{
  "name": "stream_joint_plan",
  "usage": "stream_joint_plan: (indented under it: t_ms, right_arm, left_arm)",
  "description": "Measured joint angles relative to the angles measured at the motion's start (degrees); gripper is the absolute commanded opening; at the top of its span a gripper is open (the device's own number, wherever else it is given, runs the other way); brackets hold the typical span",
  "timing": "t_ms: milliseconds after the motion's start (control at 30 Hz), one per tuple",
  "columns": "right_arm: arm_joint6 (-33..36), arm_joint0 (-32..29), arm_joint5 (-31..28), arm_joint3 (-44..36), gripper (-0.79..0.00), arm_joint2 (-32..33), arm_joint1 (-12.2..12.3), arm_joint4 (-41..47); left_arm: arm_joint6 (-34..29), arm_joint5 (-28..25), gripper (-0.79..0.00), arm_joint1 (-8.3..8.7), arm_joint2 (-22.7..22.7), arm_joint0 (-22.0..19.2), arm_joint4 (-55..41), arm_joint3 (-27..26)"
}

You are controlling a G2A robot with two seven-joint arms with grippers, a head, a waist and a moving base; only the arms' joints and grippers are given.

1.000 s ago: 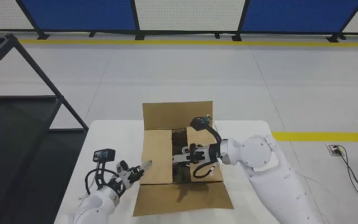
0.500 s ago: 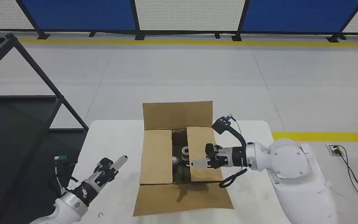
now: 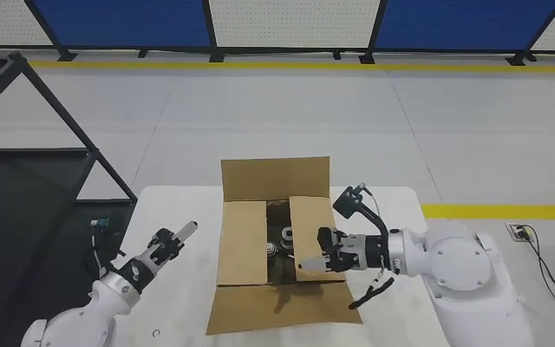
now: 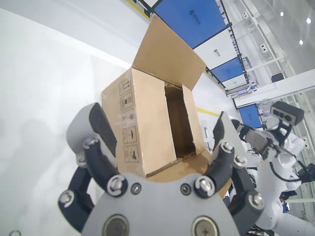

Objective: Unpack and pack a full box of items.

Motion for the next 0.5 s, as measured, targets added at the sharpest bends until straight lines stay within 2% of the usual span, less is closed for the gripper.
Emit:
stream_joint_plan:
  t_ms: [133, 333, 400, 500]
  right_arm:
    - [1.2, -6.22, -2.24, -5.98, 0.0, 4.26, 1.09, 2.98]
    - [1.73, -17.41, -3.62, -15.12, 0.0, 11.08, 2.57, 4.79]
    - [1.34, -20.1, -2.6, -17.25, 0.0, 12.69, 2.94, 3.9]
    - [1.16, -20.71, -1.9, -17.78, 0.0, 13.2, 3.05, 3.0]
  left_arm:
    - [-3.95, -3.04, 0.0, 0.51, 2.91, -11.22, 2.67, 10.11]
    - [-5.7, -9.32, 0.0, 0.76, 8.75, -26.66, 8.63, 25.53]
    - [-5.9, -9.96, 0.0, 0.68, 10.62, -30.32, 10.41, 29.85]
    - [-5.91, -9.9, 0.0, 0.68, 10.57, -30.15, 10.45, 29.7]
